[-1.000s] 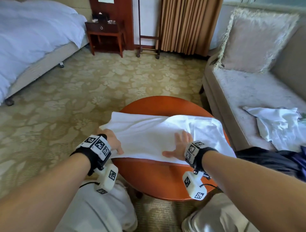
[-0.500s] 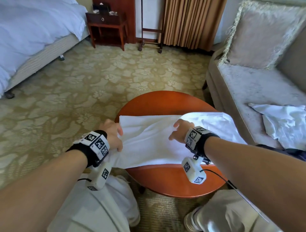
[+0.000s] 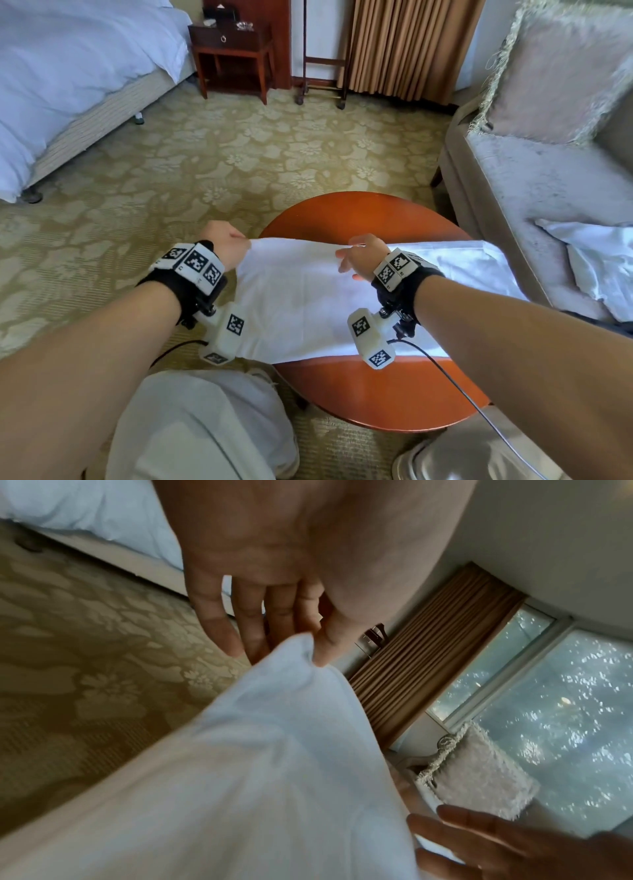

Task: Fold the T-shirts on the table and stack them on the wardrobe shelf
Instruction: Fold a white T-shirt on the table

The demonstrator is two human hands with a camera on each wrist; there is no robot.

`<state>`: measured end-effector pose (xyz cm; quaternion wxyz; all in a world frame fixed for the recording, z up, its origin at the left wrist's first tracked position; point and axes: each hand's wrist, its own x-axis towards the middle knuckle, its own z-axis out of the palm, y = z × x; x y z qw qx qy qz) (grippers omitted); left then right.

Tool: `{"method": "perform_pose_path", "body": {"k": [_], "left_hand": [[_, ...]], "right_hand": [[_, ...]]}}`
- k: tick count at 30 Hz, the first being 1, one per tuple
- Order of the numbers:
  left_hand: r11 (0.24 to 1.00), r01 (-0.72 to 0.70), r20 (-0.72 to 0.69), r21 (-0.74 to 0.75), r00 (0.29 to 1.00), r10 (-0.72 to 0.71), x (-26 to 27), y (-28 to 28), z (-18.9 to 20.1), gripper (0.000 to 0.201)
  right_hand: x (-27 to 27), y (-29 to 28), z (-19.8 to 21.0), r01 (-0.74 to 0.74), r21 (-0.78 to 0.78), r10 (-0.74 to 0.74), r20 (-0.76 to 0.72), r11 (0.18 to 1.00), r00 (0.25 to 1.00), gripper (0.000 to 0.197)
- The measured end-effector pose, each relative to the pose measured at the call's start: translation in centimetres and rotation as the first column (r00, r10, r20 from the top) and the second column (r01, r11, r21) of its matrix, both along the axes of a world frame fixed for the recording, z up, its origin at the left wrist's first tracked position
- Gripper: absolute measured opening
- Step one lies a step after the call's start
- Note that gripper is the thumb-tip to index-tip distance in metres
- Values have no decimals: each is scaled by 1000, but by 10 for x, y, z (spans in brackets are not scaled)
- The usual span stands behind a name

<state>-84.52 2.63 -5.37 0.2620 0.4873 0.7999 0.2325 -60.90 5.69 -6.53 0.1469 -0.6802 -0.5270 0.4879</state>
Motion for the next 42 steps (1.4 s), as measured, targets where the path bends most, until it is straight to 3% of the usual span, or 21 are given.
{"method": "perform_pose_path", "body": {"k": [4, 7, 9, 12, 15, 18, 21, 23, 26, 27, 29, 32, 35, 38, 42], "left_hand": [[970, -177, 36, 166, 984, 173, 4, 10, 0, 19], [950, -298, 118, 97, 951, 286, 2, 9, -9, 48], [965, -261, 102, 41, 961, 255, 0, 2, -13, 53], [996, -85, -3, 17, 996, 85, 5, -12, -16, 28], [991, 120, 1, 67, 993, -120, 17, -21, -18, 20], [907, 421, -137, 15, 899, -416, 40, -24, -18, 32], [778, 615, -188, -129, 755, -628, 66, -23, -23, 71], [700, 647, -206, -302, 673, -711, 78, -21, -30, 99], [613, 613, -202, -498, 605, -770, 82, -23, -39, 122], [595, 600, -201, -535, 593, -779, 81, -23, -40, 127], [564, 565, -215, -603, 566, -796, 78, -22, -39, 136], [527, 483, -242, -699, 533, -810, 74, -22, -34, 148], [516, 405, -266, -755, 530, -805, 76, -31, -28, 148], [545, 366, -266, -754, 587, -764, 86, -36, -14, 131], [637, 379, -282, -671, 664, -692, 89, -26, -7, 99]], "right_hand": [[-2, 0, -12, -227, 24, 217, 212, 974, 953, 56], [3, -5, -15, -243, 68, 228, 179, 968, 957, 77], [6, -7, -17, -212, 90, 194, 171, 973, 966, 79], [8, -10, -11, -150, 158, 111, 232, 976, 966, 64], [15, -15, 2, -109, 141, 36, 441, 984, 897, 42], [34, -27, 10, -59, 48, 13, 658, 997, 753, 59], [57, -44, 14, -16, -114, 97, 759, 993, 644, 95], [69, -57, 21, -45, -230, 205, 741, 972, 639, 106], [79, -75, 23, -55, -374, 242, 475, 926, 846, 106], [82, -76, 16, -50, -374, 242, 486, 926, 840, 121], [84, -72, 5, -56, -322, 259, 630, 945, 732, 149], [86, -54, -13, -172, -254, 305, 722, 952, 622, 154], [82, -35, -19, -280, -206, 337, 739, 938, 584, 149], [74, -18, -17, -324, -123, 287, 800, 938, 527, 139], [67, -14, -6, -264, 44, 126, 794, 964, 595, 103]]}}
